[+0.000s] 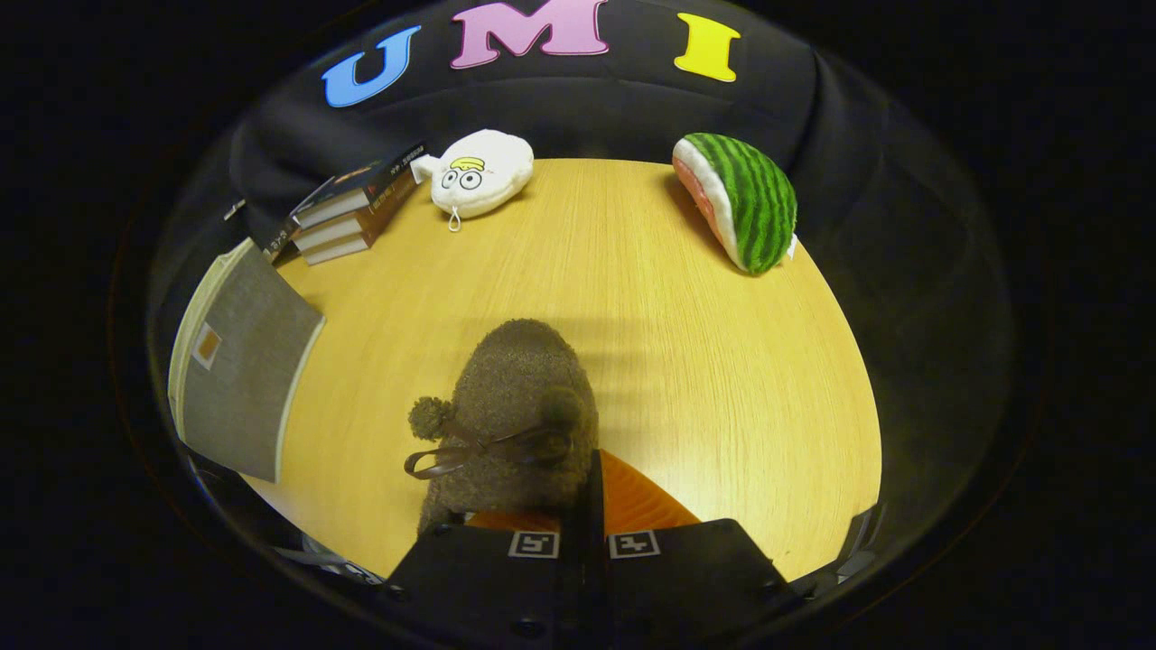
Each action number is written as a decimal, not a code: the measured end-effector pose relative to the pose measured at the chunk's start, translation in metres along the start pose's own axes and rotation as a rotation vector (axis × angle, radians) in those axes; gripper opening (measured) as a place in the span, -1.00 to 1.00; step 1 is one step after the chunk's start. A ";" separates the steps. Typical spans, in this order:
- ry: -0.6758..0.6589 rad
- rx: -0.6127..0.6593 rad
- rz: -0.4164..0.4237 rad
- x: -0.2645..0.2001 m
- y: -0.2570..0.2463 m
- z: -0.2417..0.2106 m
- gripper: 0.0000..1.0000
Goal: Open the storage box then place both shoes into the box .Put the left shoe in first, then the right shoe, with the right side of both shoes facing outward in a uniform manner.
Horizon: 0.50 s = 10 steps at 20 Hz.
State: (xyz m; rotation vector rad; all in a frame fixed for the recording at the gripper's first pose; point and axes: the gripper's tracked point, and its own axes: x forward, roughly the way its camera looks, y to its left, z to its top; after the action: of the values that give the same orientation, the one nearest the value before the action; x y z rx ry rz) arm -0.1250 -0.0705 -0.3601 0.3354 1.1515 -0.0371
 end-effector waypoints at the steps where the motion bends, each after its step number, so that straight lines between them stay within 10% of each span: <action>1: -0.010 0.023 0.010 -0.011 0.011 0.007 -0.89; 10: -0.016 0.123 0.157 -0.084 0.154 0.067 -0.89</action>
State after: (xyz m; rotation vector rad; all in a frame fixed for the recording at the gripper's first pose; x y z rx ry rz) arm -0.0694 0.0455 -0.2228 0.5333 1.1059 0.0270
